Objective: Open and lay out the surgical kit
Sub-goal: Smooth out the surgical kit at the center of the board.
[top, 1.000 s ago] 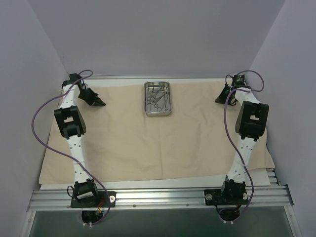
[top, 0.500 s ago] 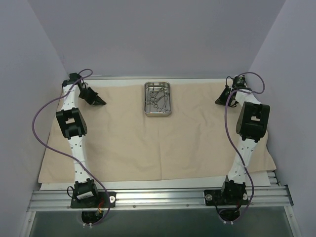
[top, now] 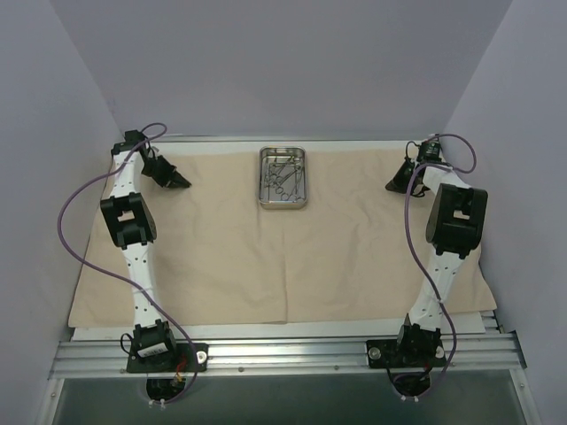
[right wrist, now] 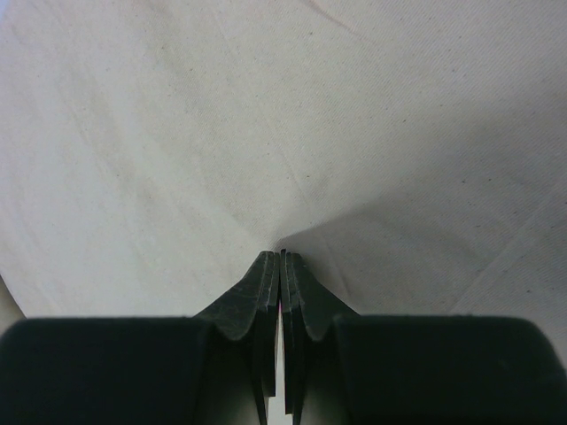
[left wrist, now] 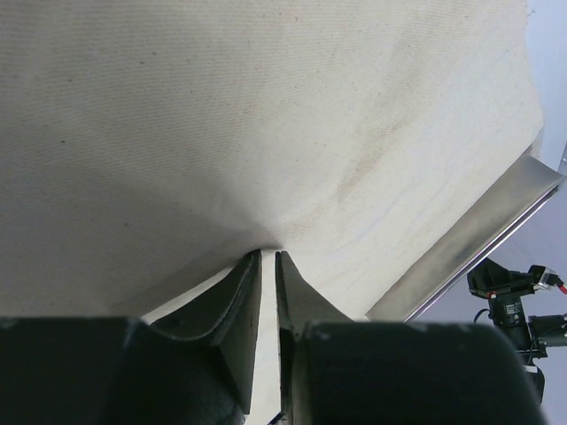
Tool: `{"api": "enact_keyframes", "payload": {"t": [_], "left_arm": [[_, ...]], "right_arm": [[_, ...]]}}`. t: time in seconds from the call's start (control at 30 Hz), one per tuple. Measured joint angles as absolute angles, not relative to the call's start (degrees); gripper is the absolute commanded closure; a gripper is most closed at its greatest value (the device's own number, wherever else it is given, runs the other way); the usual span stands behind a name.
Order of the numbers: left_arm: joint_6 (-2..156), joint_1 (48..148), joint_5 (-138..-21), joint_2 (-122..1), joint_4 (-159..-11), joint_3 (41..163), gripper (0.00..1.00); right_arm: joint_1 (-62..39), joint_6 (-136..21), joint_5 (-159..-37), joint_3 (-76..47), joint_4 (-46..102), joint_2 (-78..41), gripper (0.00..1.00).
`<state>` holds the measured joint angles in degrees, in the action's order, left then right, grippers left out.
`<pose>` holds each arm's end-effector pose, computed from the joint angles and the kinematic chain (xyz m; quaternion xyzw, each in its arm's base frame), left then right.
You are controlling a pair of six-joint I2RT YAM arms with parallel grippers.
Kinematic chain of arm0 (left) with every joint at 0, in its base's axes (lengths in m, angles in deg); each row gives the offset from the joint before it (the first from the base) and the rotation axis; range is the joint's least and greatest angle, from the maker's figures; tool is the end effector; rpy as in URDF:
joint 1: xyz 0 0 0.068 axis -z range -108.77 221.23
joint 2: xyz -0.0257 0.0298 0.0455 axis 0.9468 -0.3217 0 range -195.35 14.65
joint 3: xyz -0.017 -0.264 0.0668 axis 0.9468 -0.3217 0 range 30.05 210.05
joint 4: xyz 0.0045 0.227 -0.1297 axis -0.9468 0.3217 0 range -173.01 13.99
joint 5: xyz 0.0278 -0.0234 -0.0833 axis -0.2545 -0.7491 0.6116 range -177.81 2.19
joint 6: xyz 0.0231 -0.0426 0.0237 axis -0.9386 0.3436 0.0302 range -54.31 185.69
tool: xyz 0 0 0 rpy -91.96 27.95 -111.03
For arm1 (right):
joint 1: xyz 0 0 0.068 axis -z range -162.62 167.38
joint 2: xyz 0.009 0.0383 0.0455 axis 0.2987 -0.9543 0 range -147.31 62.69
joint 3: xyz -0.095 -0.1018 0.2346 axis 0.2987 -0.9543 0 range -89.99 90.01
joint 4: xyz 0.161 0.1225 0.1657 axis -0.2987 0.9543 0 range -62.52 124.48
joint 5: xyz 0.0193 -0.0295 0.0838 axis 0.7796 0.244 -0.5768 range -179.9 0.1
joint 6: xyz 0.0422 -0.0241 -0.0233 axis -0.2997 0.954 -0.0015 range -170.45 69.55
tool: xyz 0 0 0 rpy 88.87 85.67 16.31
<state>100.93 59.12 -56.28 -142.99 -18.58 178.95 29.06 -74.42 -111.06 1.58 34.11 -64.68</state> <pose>0.5374 0.0963 0.1361 -0.3459 0.8879 -0.2916 0.0841 0.4857 -0.0873 0.1563 0.2049 0.8790 0.2095 0.3761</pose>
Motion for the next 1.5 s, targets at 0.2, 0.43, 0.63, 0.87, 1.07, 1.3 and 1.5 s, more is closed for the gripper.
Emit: {"api": "enact_keyframes", "payload": {"t": [0.2, 0.43, 0.63, 0.87, 1.07, 1.3, 1.5], "left_arm": [[99.6, 59.12, -56.74, -140.3, -17.93, 175.84, 0.78], [97.74, 59.12, -62.18, -128.85, -17.27, 167.41, 0.74], [97.79, 59.05, -63.47, -118.21, -20.75, 154.36, 0.74], [96.1, 59.03, -64.48, -117.57, -21.91, 147.49, 0.74], [93.83, 59.01, -66.23, -114.45, -22.6, 140.24, 0.74], [92.63, 58.31, -67.97, -107.47, -24.05, 129.0, 0.74], [91.69, 57.15, -69.37, -103.41, -25.18, 123.39, 0.74]], "right_arm": [[29.52, -74.46, -110.91, 0.81, 33.96, -64.35, 1.0], [29.72, -75.14, -110.63, -3.23, 31.75, -62.14, 0.99], [29.74, -75.71, -109.88, -6.14, 31.53, -60.09, 0.98], [29.74, -75.14, -109.6, -2.05, 36.28, -61.75, 0.96], [30.48, -74.79, -109.71, -1.48, 37.39, -61.97, 0.94], [31.29, -74.2, -109.8, 0.83, 39.88, -63.19, 0.91], [31.27, -73.56, -109.93, 1.23, 40.25, -63.26, 0.88]]}}
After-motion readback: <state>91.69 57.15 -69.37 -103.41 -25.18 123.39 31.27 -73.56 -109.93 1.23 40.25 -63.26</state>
